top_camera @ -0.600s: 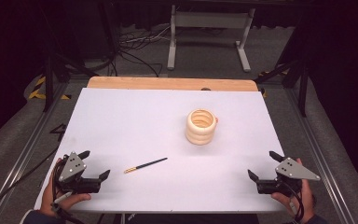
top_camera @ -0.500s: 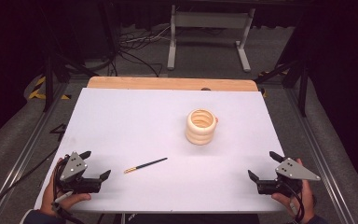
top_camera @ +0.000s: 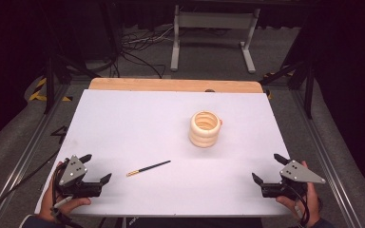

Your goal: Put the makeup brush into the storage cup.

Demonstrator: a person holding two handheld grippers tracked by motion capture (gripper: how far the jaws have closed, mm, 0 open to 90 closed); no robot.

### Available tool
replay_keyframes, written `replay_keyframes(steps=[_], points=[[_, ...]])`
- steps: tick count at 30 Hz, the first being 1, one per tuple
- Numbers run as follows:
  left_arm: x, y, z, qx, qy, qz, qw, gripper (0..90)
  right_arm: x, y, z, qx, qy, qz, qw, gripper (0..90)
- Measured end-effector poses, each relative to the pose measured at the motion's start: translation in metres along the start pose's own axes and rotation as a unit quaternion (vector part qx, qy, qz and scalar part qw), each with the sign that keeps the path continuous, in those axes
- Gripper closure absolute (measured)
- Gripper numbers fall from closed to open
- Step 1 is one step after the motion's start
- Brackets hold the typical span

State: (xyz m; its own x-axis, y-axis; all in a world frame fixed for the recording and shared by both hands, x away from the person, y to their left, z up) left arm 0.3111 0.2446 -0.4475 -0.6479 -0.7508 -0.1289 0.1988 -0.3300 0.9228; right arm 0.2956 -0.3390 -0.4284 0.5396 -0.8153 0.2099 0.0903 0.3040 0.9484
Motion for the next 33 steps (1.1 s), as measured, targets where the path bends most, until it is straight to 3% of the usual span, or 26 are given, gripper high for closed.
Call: replay_keyframes(steps=[19, 27, 33], points=[[0.005, -0.002, -0.004, -0.015, -0.018, -0.001, 0.9997, 8.3, -0.003, 0.008, -0.001, 0.007, 0.013, 0.002, 0.9999, 4.7], [0.006, -0.002, -0.005, -0.021, -0.021, -0.002, 0.9995, 7.9, -0.008, 0.024, -0.002, 0.018, 0.047, 0.007, 0.9987, 10.6], [0.007, -0.003, -0.005, -0.023, -0.026, 0.001, 0.9994, 7.8, -0.015, 0.041, -0.008, 0.027, 0.056, 0.014, 0.9979, 8.3]])
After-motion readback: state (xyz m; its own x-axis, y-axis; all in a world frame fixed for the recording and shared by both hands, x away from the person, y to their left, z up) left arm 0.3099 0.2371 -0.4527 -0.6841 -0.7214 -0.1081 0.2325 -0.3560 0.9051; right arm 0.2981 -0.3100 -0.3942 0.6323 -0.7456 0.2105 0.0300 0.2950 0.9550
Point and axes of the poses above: each handheld gripper's, and its own axes: z roughly backward along the jaws, y roughly out of its top, x roughly to its right, the point moved 2 cm from there along -z, roughly forward along the jaws, and after that the axes turned 12 degrees about x, right-handed, at the moved point
